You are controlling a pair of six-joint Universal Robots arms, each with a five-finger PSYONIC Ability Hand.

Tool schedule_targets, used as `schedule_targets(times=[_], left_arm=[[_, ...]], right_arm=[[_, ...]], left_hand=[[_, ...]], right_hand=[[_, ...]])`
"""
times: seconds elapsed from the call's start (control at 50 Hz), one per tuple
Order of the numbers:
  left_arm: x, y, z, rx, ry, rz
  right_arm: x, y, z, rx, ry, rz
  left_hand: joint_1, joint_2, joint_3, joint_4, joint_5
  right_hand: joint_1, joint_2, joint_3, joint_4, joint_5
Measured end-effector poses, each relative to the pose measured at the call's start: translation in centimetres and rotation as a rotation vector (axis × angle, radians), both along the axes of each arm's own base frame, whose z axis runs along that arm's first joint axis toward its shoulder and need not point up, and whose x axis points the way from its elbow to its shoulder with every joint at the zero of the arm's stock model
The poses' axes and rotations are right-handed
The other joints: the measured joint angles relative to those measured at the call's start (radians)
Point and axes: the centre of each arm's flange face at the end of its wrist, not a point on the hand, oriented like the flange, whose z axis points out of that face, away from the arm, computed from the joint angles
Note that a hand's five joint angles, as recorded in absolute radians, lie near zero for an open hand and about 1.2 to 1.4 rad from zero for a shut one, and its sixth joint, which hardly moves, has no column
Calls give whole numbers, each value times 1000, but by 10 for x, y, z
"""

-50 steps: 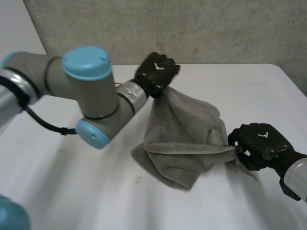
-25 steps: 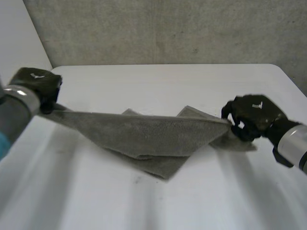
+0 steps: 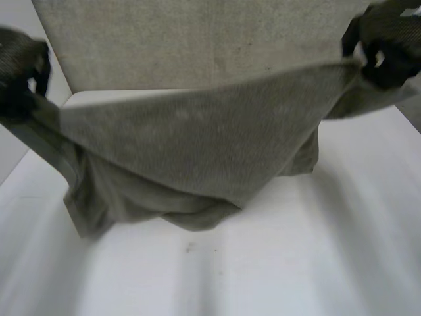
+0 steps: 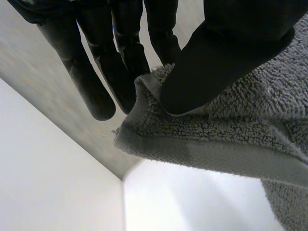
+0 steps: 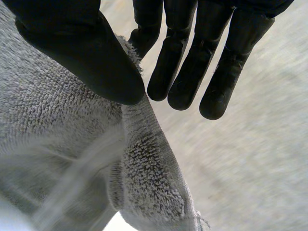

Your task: Fold the towel.

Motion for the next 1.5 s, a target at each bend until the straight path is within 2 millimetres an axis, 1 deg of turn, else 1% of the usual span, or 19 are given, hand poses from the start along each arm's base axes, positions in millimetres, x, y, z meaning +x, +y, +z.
schedule_targets(times=[0.2, 0.3, 0.32, 0.44, 0.48, 0.54, 0.56, 0.58, 0.66, 0.72, 0.8, 0.94, 0.96, 1.0, 1.06, 1.18, 1.3, 1.4, 1.5], left_arm=[[-21, -70, -80, 247, -93, 16], [-33, -101, -103, 275, -102, 17], [-40, -120, -111, 259, -95, 16], [-56, -157, -104, 139, -40, 15], [-66, -181, -75, -27, 54, 15], [-73, -190, -33, -201, 196, 6], [-73, -190, -26, -225, 220, 4], [-74, -188, -3, -298, 308, -7], [-73, -175, 33, -377, 472, -35], [-68, -162, 45, -345, 579, -46], [-62, -154, 38, -245, 620, -28], [-40, -127, -38, 182, 525, 114], [-34, -117, -60, 286, 484, 150], [-30, -108, -79, 365, 450, 171], [-24, -91, -117, 501, 390, 188], [-22, -69, -167, 631, 342, 161], [-18, -62, -194, 616, 308, 116], [-10, -66, -202, 557, 249, 95], [-5, -68, -204, 522, 205, 85]], right_arm=[[30, -36, -94, 248, 161, 49], [40, -55, -124, 271, 165, 45], [47, -69, -135, 243, 144, 30], [56, -101, -131, 104, 52, -26], [59, -121, -110, -39, -47, -65], [59, -133, -72, -226, -178, -87], [58, -134, -64, -260, -202, -88], [57, -134, -40, -364, -274, -85], [53, -124, 0, -520, -383, -59], [50, -114, 14, -563, -414, -36], [50, -104, 8, -511, -394, -10], [51, -77, -66, -110, -169, 23], [49, -68, -90, -6, -89, 27], [47, -60, -110, 70, -24, 30], [42, -42, -157, 231, 131, 52], [36, -21, -208, 358, 249, 83], [34, -13, -225, 375, 257, 87], [33, -10, -229, 371, 248, 86], [33, -7, -231, 363, 244, 86]], left_hand=[[0, 0, 0, 0, 1], [0, 0, 0, 0, 1], [0, 0, 0, 0, 1], [0, 0, 0, 0, 1], [0, 0, 0, 0, 1], [0, 0, 1, 0, 1], [0, 0, 1, 0, 1], [0, 0, 1, 0, 1], [5, 0, 1, 0, 1], [5, 0, 1, 0, 1], [5, 0, 1, 0, 1], [5, 0, 1, 0, 1], [5, 1, 1, 0, 1], [5, 1, 1, 0, 1], [5, 1, 1, 0, 1], [5, 1, 1, 0, 1], [4, 0, 0, -1, 1], [-181, -208, -205, -208, -188], [-833, -868, -852, -857, -833]], right_hand=[[0, 0, 0, 0, 0], [0, 0, 0, 0, 0], [1, 0, 0, 0, 0], [1, 0, 0, 0, 0], [1, 0, 0, 0, 0], [2, 0, 0, 0, 0], [2, 0, 0, 0, 0], [3, 0, 0, 0, 0], [3, 0, 0, 0, 0], [3, 0, 0, 0, 0], [3, 0, 0, 0, 0], [3, 0, 0, 0, 0], [3, 0, 0, 0, 0], [3, 1, 0, 0, 1], [3, 2, 0, 0, 0], [3, 2, 0, 0, 2], [3, 2, 0, 0, 0], [3, 2, 0, 0, 0], [3, 2, 0, 0, 0]])
